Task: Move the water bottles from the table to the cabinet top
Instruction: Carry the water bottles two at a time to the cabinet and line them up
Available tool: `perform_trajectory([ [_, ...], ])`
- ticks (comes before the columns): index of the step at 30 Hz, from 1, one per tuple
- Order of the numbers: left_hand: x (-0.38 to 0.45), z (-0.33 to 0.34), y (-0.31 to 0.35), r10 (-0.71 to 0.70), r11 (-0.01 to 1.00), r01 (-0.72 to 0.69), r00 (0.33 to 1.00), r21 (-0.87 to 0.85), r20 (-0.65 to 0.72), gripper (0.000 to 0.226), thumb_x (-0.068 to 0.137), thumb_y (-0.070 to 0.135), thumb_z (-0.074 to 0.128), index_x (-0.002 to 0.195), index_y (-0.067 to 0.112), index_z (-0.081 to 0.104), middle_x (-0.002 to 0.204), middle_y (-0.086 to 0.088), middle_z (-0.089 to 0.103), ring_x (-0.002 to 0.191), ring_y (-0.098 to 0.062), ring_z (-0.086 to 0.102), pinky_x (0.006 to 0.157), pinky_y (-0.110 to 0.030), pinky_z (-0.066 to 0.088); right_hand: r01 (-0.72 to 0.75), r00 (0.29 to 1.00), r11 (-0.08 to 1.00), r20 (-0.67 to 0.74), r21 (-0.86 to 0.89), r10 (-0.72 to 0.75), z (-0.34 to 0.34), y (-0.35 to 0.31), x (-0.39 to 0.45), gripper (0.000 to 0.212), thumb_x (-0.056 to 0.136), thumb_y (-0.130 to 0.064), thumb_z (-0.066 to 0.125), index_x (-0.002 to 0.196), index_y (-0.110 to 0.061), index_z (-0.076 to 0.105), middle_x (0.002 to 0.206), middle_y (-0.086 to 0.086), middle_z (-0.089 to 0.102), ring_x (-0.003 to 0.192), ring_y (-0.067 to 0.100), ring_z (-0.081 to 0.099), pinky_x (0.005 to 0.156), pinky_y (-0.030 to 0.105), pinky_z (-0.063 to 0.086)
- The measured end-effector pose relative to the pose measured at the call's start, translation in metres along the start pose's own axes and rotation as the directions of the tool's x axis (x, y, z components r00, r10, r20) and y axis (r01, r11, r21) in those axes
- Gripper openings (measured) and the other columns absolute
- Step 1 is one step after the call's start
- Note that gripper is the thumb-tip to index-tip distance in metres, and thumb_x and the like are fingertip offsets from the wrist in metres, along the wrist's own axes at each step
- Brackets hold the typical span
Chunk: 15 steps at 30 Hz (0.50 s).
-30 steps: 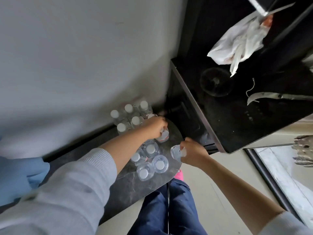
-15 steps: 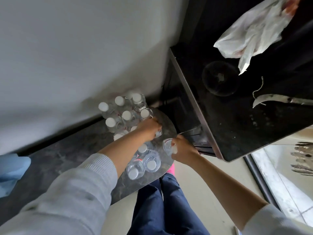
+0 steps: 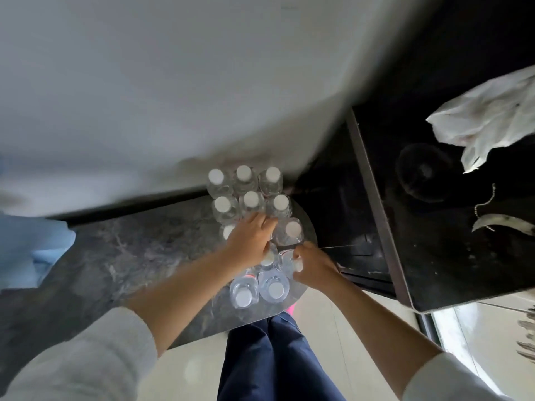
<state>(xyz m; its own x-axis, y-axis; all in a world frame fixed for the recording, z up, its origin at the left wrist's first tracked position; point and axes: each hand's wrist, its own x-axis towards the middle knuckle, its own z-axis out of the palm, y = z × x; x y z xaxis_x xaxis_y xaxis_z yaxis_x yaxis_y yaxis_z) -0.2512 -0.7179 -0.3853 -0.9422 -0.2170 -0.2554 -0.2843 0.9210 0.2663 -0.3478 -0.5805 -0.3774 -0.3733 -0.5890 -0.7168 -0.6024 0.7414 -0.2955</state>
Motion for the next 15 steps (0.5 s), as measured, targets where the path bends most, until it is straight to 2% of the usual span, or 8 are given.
perform_trajectory([
  [5,-0.046,0.011,-0.021,-0.242,0.970,0.242,0.970,-0.027,0.022,0.061,0.038,0.020,0.090,0.092,0.000,0.070,0.091,-0.016,0.071,0.084,-0.033,0.071,0.072,-0.038,0.060,0.028,1.000,0.997,0.010,-0.066,-0.028,-0.003,-0.013,0.009,0.037,0.084,-0.013,0.061,0.120,-0.007,0.051,0.137,0.007,0.040,0.121,0.025,0.047,0.089,0.026,0.041],
  [8,-0.064,0.014,-0.024,-0.247,0.969,0.247,0.969,-0.001,0.012,0.066,0.034,0.026,0.093,0.089,-0.002,0.071,0.090,-0.016,0.073,0.083,-0.030,0.073,0.073,-0.036,0.059,0.037,0.999,0.997,0.012,-0.064,-0.036,-0.002,-0.013,0.010,0.035,0.084,-0.009,0.060,0.118,-0.004,0.052,0.138,0.008,0.039,0.118,0.026,0.050,0.081,0.021,0.037],
  [10,-0.071,0.010,-0.024,-0.283,0.959,0.283,0.959,-0.002,0.023,0.071,0.031,0.034,0.092,0.090,-0.001,0.074,0.090,-0.014,0.075,0.083,-0.026,0.074,0.073,-0.032,0.059,0.017,1.000,0.999,-0.012,-0.048,-0.017,0.002,-0.013,0.011,0.036,0.083,-0.009,0.061,0.117,-0.003,0.053,0.137,0.010,0.040,0.118,0.026,0.050,0.085,0.022,0.038],
  [11,-0.073,0.009,-0.024,-0.314,0.949,0.315,0.949,-0.031,0.037,0.073,0.039,0.034,0.092,0.098,-0.004,0.072,0.098,-0.016,0.073,0.091,-0.028,0.073,0.079,-0.032,0.058,0.000,1.000,0.999,-0.027,-0.034,0.000,0.003,-0.013,0.011,0.036,0.083,-0.010,0.061,0.117,-0.002,0.053,0.136,0.011,0.040,0.119,0.026,0.049,0.090,0.023,0.039],
  [12,-0.075,0.007,-0.024,-0.333,0.937,0.336,0.942,-0.093,0.047,0.073,0.055,0.031,0.087,0.113,-0.008,0.064,0.114,-0.022,0.067,0.108,-0.033,0.066,0.091,-0.033,0.053,-0.014,0.999,1.000,-0.039,-0.018,0.013,0.004,-0.014,0.011,0.036,0.083,-0.010,0.061,0.118,-0.002,0.053,0.136,0.011,0.040,0.119,0.026,0.049,0.094,0.025,0.039],
  [13,-0.074,0.007,-0.023,-0.352,0.917,0.362,0.932,-0.170,0.085,0.071,0.075,0.027,0.075,0.131,-0.009,0.048,0.134,-0.024,0.052,0.128,-0.034,0.050,0.106,-0.035,0.042,-0.022,0.999,1.000,-0.049,-0.006,0.022,0.005,-0.014,0.012,0.037,0.083,-0.011,0.061,0.118,-0.003,0.052,0.135,0.011,0.040,0.119,0.026,0.049,0.096,0.026,0.039],
  [14,-0.074,0.009,-0.023,-0.354,0.915,0.369,0.928,-0.160,0.115,0.068,0.089,0.025,0.059,0.143,-0.005,0.030,0.149,-0.019,0.035,0.141,-0.030,0.033,0.116,-0.033,0.029,-0.024,0.998,1.000,-0.054,-0.001,0.024,0.005,-0.015,0.012,0.037,0.084,-0.012,0.061,0.119,-0.003,0.052,0.135,0.012,0.041,0.118,0.026,0.049,0.096,0.028,0.039],
  [15,-0.075,0.009,-0.024,-0.363,0.906,0.385,0.920,-0.173,0.148,0.065,0.096,0.025,0.047,0.148,-0.001,0.018,0.155,-0.013,0.024,0.145,-0.026,0.021,0.119,-0.032,0.022,-0.028,0.998,1.000,-0.058,0.001,0.028,0.006,-0.016,0.013,0.038,0.084,-0.013,0.060,0.119,-0.004,0.052,0.134,0.012,0.041,0.117,0.027,0.049,0.096,0.028,0.040],
])
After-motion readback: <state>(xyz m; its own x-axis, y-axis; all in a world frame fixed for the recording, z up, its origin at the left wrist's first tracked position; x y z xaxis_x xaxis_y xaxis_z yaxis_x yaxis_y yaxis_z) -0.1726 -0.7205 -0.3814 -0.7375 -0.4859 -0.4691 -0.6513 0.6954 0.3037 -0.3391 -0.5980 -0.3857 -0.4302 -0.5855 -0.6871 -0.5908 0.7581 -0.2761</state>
